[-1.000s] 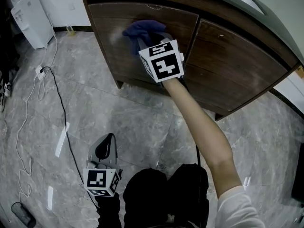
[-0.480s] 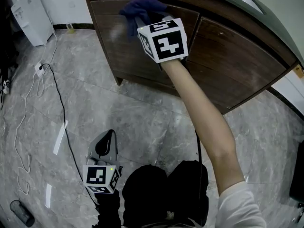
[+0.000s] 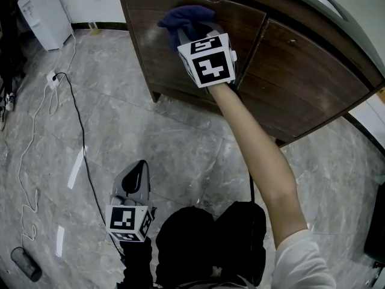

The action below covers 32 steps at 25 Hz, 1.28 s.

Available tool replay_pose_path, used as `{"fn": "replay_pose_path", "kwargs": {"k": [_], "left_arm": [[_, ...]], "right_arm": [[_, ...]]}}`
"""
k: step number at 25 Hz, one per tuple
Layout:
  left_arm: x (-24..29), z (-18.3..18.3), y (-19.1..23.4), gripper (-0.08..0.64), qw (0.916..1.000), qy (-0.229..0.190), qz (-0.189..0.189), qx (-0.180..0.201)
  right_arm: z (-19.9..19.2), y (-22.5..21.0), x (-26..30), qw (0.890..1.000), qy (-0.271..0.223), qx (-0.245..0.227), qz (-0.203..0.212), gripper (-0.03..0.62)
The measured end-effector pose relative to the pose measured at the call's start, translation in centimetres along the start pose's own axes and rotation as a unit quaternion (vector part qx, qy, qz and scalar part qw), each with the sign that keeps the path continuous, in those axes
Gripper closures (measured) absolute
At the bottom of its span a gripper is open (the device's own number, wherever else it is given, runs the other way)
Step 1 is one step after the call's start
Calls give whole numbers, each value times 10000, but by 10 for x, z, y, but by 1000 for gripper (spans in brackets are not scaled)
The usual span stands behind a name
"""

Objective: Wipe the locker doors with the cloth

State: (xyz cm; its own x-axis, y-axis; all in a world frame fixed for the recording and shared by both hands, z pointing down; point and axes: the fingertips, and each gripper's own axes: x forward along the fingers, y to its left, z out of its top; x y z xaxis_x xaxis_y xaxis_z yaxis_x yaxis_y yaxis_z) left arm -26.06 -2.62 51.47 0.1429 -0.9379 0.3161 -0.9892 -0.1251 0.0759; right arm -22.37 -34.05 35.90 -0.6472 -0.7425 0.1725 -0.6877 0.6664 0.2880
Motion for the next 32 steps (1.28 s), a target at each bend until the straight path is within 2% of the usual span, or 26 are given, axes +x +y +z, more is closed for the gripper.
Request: {"fn": "replay_pose_path", "kwargs": {"k": [8, 28, 32], "left_arm": [[-1, -7, 10, 560, 9999, 70, 107, -33], [2, -20, 32, 558, 9992, 219, 310, -150], [-1, -21, 38, 560, 9989, 222, 366, -178]], "right_arm": [[-71, 31, 20, 9988, 460, 52, 160, 488], [-185, 83, 57, 9902, 1278, 251, 496, 488], [-203, 92, 63, 9871, 1419, 508, 538, 488]]}}
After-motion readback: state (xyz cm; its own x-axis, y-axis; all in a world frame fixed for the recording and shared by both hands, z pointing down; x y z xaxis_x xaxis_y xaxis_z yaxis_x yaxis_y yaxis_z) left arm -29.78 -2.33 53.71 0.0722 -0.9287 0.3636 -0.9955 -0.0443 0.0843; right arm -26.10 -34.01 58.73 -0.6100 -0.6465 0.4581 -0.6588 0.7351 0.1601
